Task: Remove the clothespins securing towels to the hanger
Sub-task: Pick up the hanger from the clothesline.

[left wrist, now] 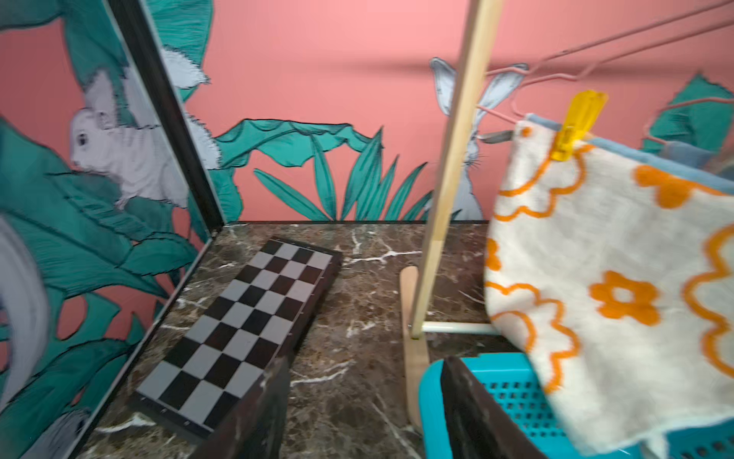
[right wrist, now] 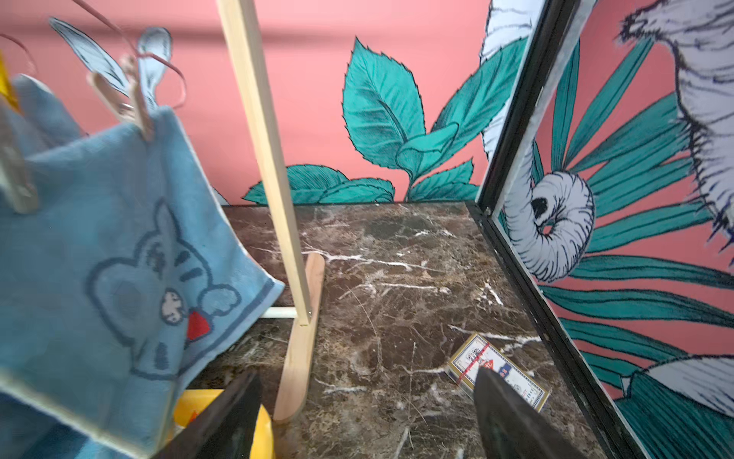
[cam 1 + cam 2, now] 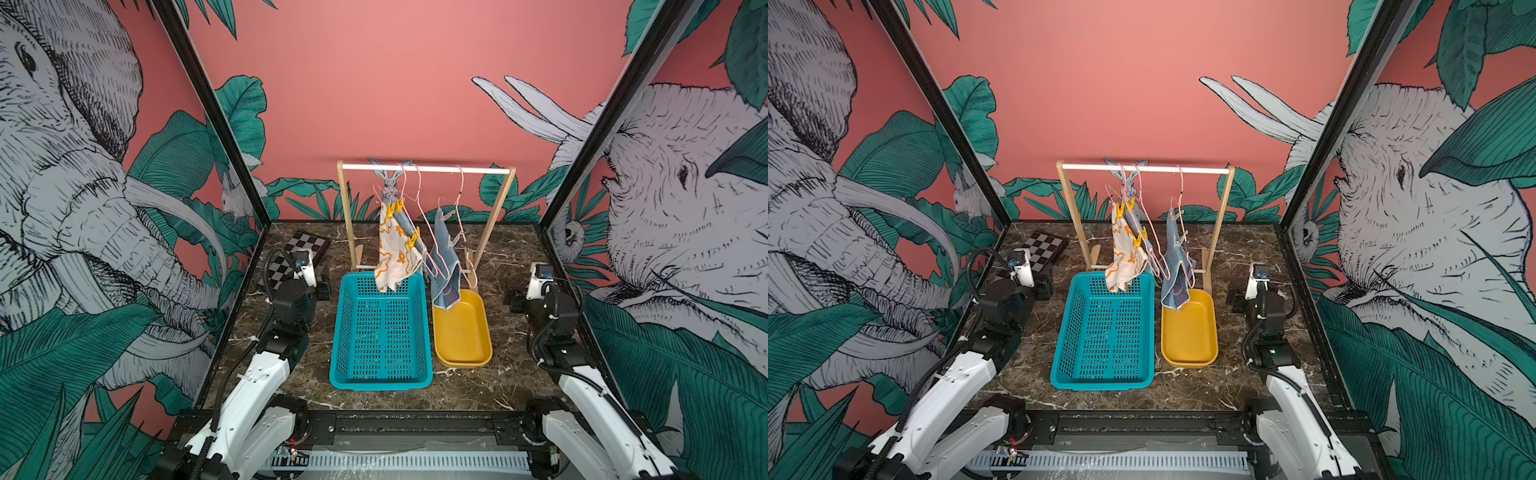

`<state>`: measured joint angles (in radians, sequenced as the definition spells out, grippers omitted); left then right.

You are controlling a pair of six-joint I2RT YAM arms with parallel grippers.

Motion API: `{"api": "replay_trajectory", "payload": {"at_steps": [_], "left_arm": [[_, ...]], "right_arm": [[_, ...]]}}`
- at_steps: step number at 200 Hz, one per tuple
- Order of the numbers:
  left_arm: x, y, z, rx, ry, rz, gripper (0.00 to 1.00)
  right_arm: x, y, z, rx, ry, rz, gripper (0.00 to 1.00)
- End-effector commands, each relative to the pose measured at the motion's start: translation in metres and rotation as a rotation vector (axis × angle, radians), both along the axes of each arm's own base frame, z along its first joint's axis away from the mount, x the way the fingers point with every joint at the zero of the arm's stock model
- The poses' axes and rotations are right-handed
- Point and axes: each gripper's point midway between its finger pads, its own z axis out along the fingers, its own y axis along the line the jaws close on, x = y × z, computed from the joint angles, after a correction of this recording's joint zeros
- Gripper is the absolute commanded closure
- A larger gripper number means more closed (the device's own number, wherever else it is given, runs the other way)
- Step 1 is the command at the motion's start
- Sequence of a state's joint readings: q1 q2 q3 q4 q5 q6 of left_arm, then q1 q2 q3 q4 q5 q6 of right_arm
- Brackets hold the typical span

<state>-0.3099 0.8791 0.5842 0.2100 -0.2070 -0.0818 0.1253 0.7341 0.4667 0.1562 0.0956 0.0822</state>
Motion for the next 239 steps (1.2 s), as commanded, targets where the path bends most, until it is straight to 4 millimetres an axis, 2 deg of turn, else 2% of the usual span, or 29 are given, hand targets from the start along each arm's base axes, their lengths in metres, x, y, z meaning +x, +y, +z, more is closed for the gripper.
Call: {"api": "replay_trajectory", "payload": {"at_steps": [1,46,76,94,99,116,168,214,239], "left_arm": [[0.0,-0.033,0.009,-0.038,0.033,-0.11,0.37],[0.006,-0.103,0.036,0.032,0.063,-0.232,0.37],[0.012,-0.141,0.059,0.031,0.052,-0.273,0.38],[0.02,-0.155,0.071,0.044,0.04,-0.264,0.38],[0.016,-0.168,0.073,0.048,0.036,-0.289,0.38],[0.024,-0.183,0.083,0.044,0.018,-0.301,0.38],[0.046,-0.21,0.109,-0.019,-0.008,-0.318,0.38],[0.06,-0.224,0.133,-0.037,-0.022,-0.322,0.37],[0.066,-0.228,0.139,-0.042,-0.028,-0.311,0.37]], "right_arm": [[-0.012,0.007,0.004,0.011,0.033,0.033,0.17],[-0.02,0.018,0.001,0.057,0.076,0.077,0.19],[-0.018,0.022,-0.009,0.079,0.106,0.085,0.19],[-0.017,0.024,-0.016,0.087,0.132,0.089,0.2],[-0.017,0.024,-0.018,0.089,0.137,0.091,0.2],[-0.017,0.025,-0.021,0.094,0.143,0.091,0.2],[-0.022,0.025,-0.021,0.1,0.142,0.093,0.2],[-0.024,0.025,-0.026,0.101,0.148,0.095,0.2],[-0.024,0.025,-0.027,0.097,0.146,0.095,0.2]]}}
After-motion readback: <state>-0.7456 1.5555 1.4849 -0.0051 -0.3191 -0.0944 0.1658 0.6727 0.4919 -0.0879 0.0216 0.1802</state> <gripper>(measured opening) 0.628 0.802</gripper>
